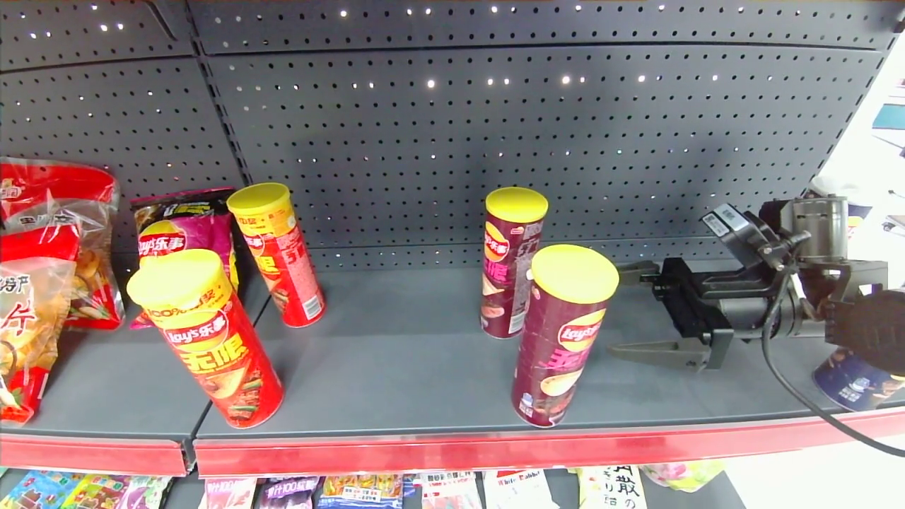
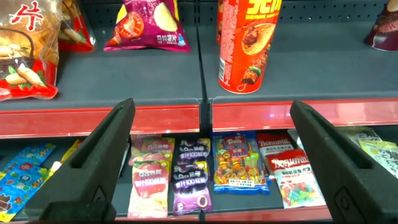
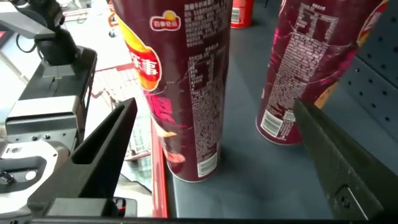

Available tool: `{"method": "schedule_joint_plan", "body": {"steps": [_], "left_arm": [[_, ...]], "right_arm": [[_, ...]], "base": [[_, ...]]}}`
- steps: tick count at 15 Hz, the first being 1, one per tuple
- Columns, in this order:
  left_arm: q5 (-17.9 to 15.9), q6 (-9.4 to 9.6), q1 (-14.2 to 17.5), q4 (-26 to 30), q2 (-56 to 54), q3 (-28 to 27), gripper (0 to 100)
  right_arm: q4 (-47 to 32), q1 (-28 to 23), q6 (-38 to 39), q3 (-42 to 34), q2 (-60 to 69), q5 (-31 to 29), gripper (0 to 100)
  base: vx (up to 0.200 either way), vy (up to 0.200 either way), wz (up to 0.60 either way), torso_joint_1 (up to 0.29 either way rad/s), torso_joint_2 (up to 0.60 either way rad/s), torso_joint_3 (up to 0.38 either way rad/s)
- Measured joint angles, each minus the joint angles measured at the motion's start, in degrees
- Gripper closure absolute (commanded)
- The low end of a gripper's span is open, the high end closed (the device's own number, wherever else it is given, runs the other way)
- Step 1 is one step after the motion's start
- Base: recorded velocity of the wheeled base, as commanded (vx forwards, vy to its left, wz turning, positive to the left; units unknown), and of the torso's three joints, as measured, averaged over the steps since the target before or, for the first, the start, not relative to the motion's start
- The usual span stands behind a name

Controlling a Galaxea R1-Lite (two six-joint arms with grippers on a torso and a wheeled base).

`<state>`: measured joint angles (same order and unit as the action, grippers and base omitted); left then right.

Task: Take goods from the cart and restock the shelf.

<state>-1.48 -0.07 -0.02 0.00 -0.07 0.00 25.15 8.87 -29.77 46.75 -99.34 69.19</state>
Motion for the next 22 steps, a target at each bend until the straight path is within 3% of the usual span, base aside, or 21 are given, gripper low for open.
{"method": "schedule_joint_plan", "body": {"steps": [22], "left_arm": [[-0.02,0.00,0.02,0.00,0.00,0.00,0]], "right_arm": [[-0.05,7.05,0.07,4.24,-3.19,-0.50,0]], "base": [[0.000,0.000,0.00,0.000,0.00,0.000]]}}
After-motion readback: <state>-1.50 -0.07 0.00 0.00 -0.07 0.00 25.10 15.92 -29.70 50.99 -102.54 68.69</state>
